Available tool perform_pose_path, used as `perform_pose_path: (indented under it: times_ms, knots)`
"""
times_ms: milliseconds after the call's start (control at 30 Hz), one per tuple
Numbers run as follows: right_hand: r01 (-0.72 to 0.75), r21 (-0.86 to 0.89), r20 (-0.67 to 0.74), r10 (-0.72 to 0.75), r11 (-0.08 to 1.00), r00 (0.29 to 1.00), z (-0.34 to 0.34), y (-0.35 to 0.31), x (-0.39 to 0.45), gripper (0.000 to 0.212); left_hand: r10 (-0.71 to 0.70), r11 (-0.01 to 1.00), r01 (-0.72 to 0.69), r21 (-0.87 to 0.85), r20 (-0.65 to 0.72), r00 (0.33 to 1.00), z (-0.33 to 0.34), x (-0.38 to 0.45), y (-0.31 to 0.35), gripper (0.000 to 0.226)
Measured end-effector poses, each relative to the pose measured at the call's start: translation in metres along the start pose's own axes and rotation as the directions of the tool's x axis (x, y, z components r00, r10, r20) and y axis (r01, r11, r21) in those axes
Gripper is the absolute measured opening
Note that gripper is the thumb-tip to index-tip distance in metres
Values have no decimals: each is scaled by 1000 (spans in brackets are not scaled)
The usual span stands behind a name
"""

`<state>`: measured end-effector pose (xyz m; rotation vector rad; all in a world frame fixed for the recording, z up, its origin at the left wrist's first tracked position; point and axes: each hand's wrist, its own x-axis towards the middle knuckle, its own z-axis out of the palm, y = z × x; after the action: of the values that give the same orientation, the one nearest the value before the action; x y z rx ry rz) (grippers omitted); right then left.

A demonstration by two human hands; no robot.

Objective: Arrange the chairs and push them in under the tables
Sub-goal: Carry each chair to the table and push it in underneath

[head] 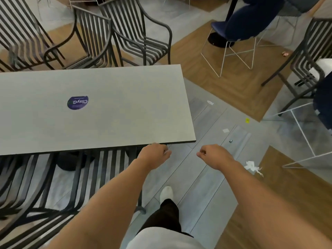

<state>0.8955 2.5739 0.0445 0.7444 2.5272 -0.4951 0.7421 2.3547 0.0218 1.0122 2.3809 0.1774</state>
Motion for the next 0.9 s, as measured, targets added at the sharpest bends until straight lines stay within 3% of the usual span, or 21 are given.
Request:
perform_pose_path:
  times_ms: [333, 600, 900]
  knots:
    - [-31, 55, -36, 33, 998, 999, -113, 49, 128, 31, -42, 998, 42, -38, -9, 999, -80, 147, 28, 48]
    - [83, -31, -21, -83, 996, 996, -192, 111, 255, 28, -165, 985, 160, -64, -69, 984, -113, 261, 65, 48]
    - [247, -158, 23, -247, 956, 969, -311, 177, 406, 32, -399, 888, 347, -303, -127, 908, -157, 371, 139, 46]
